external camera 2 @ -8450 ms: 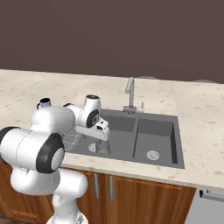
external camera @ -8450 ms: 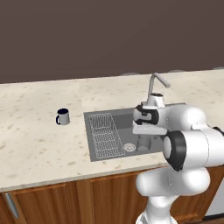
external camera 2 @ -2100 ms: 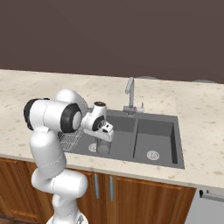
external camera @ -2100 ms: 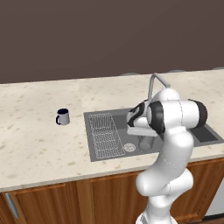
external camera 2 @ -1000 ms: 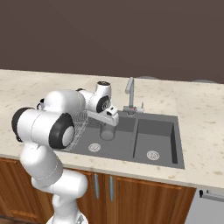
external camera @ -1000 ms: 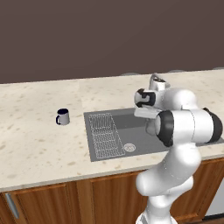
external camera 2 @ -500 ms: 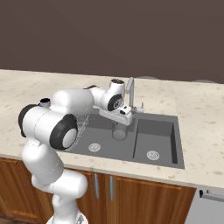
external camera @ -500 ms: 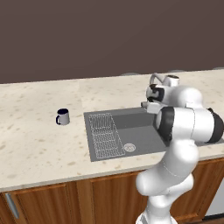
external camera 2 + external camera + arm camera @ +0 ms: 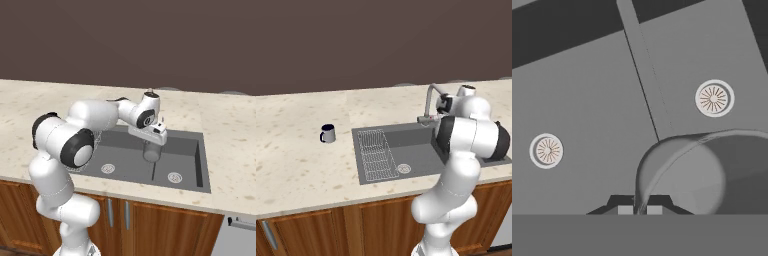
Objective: Move any existing items from the left basin to the right basin for drying. Then move the mug from the counter to the left basin of the sink for washing.
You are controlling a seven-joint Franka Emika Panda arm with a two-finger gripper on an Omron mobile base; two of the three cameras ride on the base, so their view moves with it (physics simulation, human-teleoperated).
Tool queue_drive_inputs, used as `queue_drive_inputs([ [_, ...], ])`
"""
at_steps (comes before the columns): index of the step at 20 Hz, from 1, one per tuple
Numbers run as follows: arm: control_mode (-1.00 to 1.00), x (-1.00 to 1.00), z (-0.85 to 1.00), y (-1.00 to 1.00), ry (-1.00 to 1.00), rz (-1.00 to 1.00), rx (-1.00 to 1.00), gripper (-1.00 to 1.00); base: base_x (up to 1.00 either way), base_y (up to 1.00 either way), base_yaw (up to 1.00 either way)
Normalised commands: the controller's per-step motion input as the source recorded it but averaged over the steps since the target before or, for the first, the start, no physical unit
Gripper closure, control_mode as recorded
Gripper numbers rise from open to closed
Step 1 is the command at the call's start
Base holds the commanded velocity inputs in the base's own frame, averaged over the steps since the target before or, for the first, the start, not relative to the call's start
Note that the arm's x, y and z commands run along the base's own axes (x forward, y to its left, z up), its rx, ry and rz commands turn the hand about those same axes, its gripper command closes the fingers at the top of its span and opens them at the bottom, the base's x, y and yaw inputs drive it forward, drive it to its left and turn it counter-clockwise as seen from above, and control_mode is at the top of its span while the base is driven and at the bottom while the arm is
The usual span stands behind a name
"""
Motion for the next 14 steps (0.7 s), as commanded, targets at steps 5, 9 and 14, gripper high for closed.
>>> queue_drive_inputs([
  [5, -1.0, 0.0, 0.0, -0.74, -0.01, 0.0, 0.0, 1.0, 0.0, 0.0, 0.0],
  [9, -1.0, 0.0, -0.04, -0.63, 0.0, -0.01, 0.0, 1.0, 0.0, 0.0, 0.0],
  [14, -1.0, 0.21, -0.2, -0.39, 0.0, 0.0, 0.0, 1.0, 0.0, 0.0, 0.0],
])
